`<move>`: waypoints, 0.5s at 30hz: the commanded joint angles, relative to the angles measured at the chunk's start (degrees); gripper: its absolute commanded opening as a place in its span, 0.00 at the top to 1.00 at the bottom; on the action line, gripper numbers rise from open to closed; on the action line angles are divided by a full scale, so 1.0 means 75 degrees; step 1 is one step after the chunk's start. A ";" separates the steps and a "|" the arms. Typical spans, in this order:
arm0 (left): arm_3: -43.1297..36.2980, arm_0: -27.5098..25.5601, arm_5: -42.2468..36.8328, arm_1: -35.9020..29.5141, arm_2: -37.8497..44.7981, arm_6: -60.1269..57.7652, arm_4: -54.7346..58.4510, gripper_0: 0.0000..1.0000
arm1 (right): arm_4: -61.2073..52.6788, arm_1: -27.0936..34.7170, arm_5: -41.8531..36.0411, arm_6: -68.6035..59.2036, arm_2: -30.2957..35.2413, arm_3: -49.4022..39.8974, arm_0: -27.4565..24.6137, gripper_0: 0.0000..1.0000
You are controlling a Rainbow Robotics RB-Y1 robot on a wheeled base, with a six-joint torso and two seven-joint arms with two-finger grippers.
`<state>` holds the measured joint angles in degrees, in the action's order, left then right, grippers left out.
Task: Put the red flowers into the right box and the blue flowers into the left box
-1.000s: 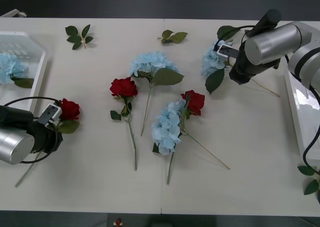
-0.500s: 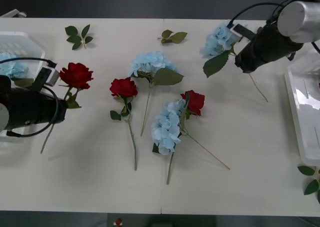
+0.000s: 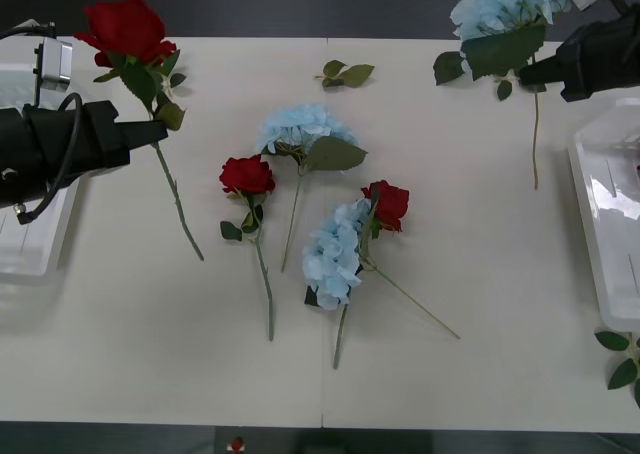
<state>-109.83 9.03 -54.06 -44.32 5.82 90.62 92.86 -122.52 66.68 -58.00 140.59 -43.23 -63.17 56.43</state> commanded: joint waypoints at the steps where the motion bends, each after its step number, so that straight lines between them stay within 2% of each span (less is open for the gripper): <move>1: 0.0136 0.0203 0.0387 0.0389 0.0033 0.0867 0.1412 1.00 | 0.0270 -0.0078 -0.0013 -0.0019 -0.0096 0.0115 -0.0071 1.00; 6: 0.0136 0.0367 0.0551 0.0964 0.0033 0.1008 0.2302 1.00 | 0.1079 -0.0335 -0.0119 -0.0547 -0.0154 0.0431 -0.0071 1.00; 15: 0.0124 0.0590 0.0563 0.1854 -0.0471 0.1195 0.2080 1.00 | 0.2438 -0.0816 0.0198 -0.1777 -0.0787 0.0677 -0.0071 1.00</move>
<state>-108.02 11.91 -50.28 -31.64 3.53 98.05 109.87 -106.24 60.69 -57.57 128.89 -47.07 -57.66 54.36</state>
